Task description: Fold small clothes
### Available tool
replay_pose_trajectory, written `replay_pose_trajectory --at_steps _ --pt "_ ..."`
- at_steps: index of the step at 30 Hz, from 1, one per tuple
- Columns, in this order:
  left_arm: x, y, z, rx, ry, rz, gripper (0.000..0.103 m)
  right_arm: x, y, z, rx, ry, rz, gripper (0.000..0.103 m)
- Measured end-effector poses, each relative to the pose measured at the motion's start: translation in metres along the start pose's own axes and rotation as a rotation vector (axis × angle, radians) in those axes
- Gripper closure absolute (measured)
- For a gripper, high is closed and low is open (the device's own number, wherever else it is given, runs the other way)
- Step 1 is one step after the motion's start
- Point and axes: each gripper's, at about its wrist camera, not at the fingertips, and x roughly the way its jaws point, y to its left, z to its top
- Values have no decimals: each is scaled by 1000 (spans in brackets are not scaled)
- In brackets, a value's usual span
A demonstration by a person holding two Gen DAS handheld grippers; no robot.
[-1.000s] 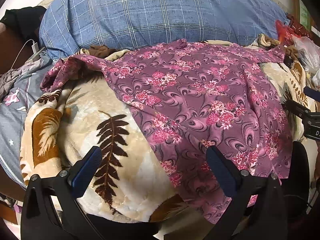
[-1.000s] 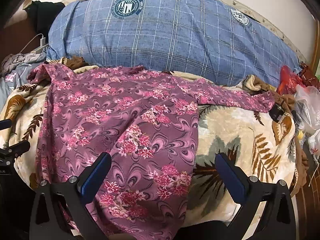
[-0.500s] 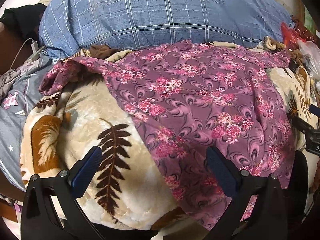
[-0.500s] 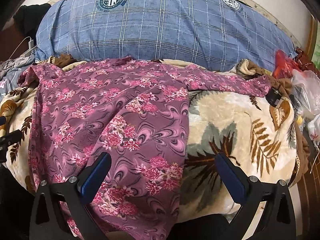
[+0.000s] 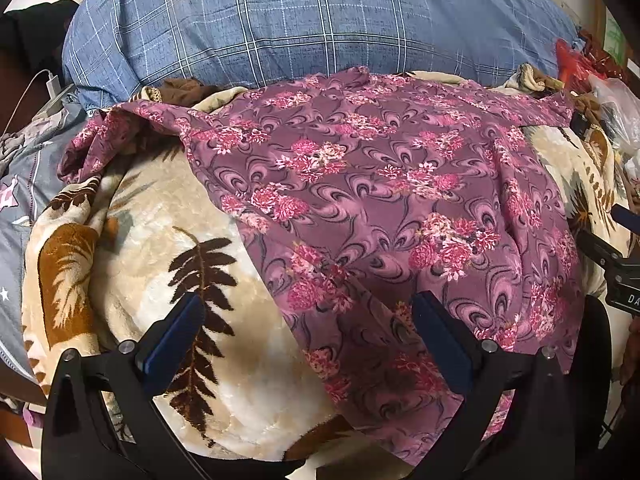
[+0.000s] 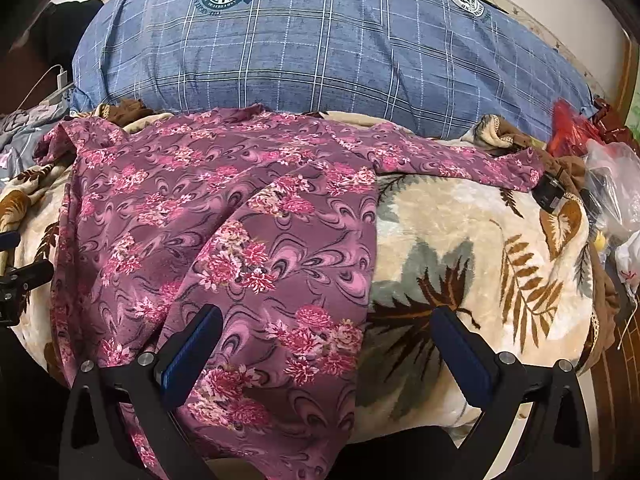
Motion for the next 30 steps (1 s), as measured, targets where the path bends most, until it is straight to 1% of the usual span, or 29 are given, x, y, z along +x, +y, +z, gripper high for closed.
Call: replay_pose_trajectory --at_steps 6,8,10,12,14,17,19,21,22,23,26,27,28,29,30 --pt "0 -1 0 18 6 18 0 -1 -2 -2 13 0 13 0" --pt "1 1 1 8 12 12 0 0 -6 -2 32 5 26 0" --pt "2 10 3 -34 22 -16 0 3 -14 -3 55 19 32 0" --pt "7 29 6 -136 44 -64 0 8 -26 -8 91 46 20 0" --pt "18 51 9 -241 104 -97 0 16 -39 -15 137 88 33 1" --pt "27 64 7 -307 166 -115 0 26 -52 -28 188 140 57 1" --pt "30 58 5 -302 203 -144 0 31 -55 -35 212 174 86 2" --pt "32 41 5 -277 219 -214 0 37 -57 -42 235 207 129 5" --pt "33 32 5 -255 231 -230 0 39 -57 -46 247 222 159 7" --pt "36 19 5 -224 248 -264 0 40 -57 -48 256 232 180 10" --pt "43 -5 3 -177 296 -339 0 40 -57 -57 286 253 254 15" --pt "46 -11 0 -165 308 -344 2 38 -57 -59 288 246 261 16" --pt "48 -15 0 -154 310 -323 12 37 -57 -60 286 239 262 23" --pt "49 -18 -2 -133 308 -269 19 35 -56 -61 279 231 254 36" --pt "47 -19 -3 -107 298 -215 36 33 -55 -62 264 225 235 44"
